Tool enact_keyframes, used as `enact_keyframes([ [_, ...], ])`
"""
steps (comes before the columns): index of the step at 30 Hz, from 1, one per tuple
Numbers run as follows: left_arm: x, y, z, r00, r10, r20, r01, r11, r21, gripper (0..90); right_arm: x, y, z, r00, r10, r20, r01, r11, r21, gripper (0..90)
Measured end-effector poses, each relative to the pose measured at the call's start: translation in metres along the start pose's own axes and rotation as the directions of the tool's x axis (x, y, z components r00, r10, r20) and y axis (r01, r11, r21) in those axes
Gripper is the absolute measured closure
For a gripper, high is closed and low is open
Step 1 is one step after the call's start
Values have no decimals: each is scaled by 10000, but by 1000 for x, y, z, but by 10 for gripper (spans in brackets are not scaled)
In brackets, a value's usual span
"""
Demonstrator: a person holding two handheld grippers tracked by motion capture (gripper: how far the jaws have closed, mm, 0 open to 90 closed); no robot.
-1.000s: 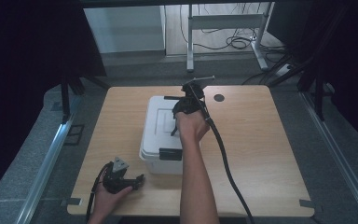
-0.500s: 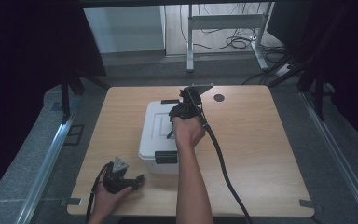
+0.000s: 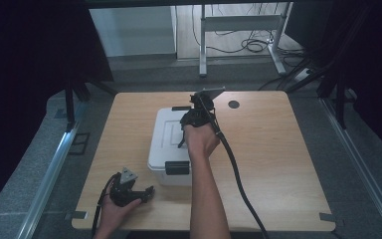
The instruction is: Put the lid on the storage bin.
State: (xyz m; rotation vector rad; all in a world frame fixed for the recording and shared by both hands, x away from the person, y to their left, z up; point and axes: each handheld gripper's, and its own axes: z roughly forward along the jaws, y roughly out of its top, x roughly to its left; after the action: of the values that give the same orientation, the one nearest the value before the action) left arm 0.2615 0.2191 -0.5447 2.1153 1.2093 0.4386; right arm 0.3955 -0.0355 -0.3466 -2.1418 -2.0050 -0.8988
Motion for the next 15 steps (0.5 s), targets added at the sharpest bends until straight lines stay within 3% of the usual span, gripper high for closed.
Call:
enact_keyframes([
  [8, 0, 0, 0, 10000, 1, 1, -1, 10000, -2, 125, 0, 0, -1, 9999, -118, 34, 118, 9999, 36, 836],
  [15, 0, 0, 0, 10000, -4, 5, 4, 10000, -1, 126, 9, 0, -6, 9985, -430, 326, 425, 9990, 161, 839],
])
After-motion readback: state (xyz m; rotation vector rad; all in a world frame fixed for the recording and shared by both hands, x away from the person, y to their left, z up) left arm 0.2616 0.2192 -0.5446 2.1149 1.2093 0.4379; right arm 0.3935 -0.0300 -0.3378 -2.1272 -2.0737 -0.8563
